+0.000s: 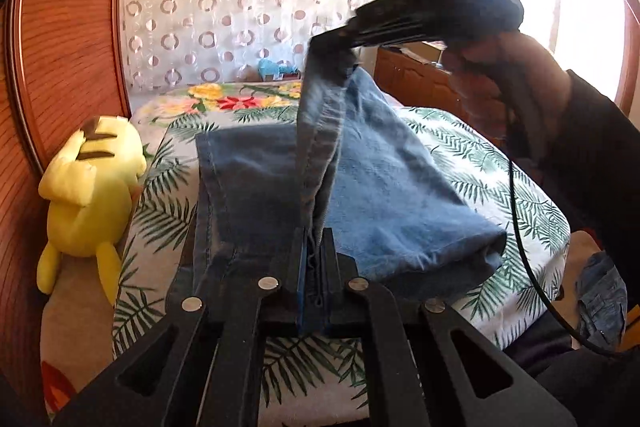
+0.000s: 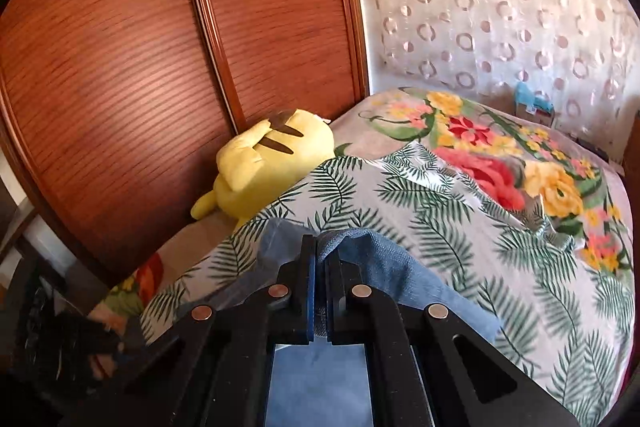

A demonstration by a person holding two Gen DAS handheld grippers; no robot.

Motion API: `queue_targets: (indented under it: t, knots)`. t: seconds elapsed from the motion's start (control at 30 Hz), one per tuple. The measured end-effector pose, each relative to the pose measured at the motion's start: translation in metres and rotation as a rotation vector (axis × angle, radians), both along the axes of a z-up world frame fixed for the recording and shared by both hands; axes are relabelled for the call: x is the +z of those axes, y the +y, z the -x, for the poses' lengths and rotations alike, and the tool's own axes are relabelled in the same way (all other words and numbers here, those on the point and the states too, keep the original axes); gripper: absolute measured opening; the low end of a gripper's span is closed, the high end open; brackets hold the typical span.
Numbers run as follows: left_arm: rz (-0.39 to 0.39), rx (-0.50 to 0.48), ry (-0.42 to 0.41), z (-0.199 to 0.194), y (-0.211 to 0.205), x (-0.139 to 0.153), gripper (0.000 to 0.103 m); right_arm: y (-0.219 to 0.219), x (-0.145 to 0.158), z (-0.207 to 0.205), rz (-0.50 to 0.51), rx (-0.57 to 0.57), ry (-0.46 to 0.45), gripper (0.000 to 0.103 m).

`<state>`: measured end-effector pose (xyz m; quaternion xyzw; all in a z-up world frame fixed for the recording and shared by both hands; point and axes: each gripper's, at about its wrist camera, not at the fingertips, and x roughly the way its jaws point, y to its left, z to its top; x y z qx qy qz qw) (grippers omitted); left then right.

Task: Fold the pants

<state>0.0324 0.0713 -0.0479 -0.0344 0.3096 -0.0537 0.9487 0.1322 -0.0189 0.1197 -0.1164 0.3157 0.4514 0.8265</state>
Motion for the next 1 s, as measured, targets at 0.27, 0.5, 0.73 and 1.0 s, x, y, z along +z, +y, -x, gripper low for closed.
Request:
queue_targets:
  t: [0.27, 0.5, 0.73, 1.0]
  knots:
    - [-0.008, 0.039, 0.049, -0.005, 0.012, -0.022, 0.007, 0.064, -0.064, -0.057, 0.128, -0.036, 0.112, 0.003]
    - [0.010, 0.041, 0.068, -0.003, 0.017, -0.030, 0.007, 0.085, -0.062, -0.058, 0.142, -0.053, 0.131, 0.003]
    - [-0.004, 0.062, 0.070, -0.003, 0.016, -0.030, 0.025, 0.063, -0.061, -0.065, 0.058, -0.038, 0.178, 0.014]
    - [-0.020, 0.083, 0.071, -0.003, 0.019, -0.030, 0.027, 0.056, -0.050, -0.061, 0.078, -0.032, 0.149, 0.053]
